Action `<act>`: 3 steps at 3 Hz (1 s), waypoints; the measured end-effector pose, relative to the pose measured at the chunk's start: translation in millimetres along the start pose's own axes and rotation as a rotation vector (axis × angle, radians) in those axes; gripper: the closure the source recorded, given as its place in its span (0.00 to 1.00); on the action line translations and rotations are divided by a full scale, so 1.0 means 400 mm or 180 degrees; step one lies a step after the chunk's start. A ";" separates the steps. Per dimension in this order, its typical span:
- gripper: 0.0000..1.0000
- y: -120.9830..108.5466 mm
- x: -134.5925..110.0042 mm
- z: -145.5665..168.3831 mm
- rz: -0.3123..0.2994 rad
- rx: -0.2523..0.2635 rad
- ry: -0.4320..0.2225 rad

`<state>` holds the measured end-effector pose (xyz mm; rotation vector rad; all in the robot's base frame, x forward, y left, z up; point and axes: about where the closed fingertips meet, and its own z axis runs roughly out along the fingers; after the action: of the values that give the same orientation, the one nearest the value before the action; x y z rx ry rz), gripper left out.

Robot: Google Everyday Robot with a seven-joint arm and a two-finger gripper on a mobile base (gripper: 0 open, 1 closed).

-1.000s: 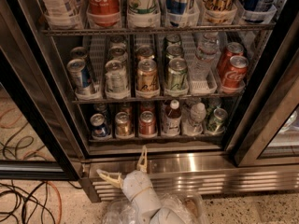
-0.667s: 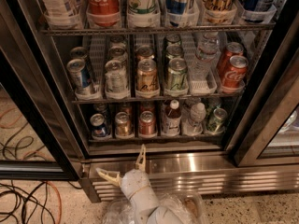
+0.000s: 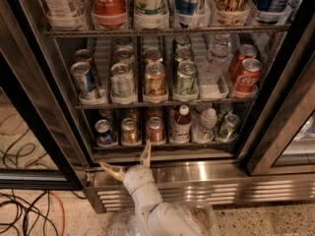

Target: Pick orange can from bottom shelf of fridge

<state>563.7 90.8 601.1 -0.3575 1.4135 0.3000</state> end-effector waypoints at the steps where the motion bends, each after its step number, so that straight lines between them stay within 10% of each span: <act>1: 0.00 -0.004 0.018 0.029 0.0082 0.0043 0.0024; 3: 0.19 -0.004 0.018 0.029 0.0082 0.0043 0.0024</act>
Offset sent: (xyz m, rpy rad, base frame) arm 0.0192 0.0041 -0.0139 0.0385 0.0301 -0.0252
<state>575.7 94.2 595.3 -0.3298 1.4279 0.3101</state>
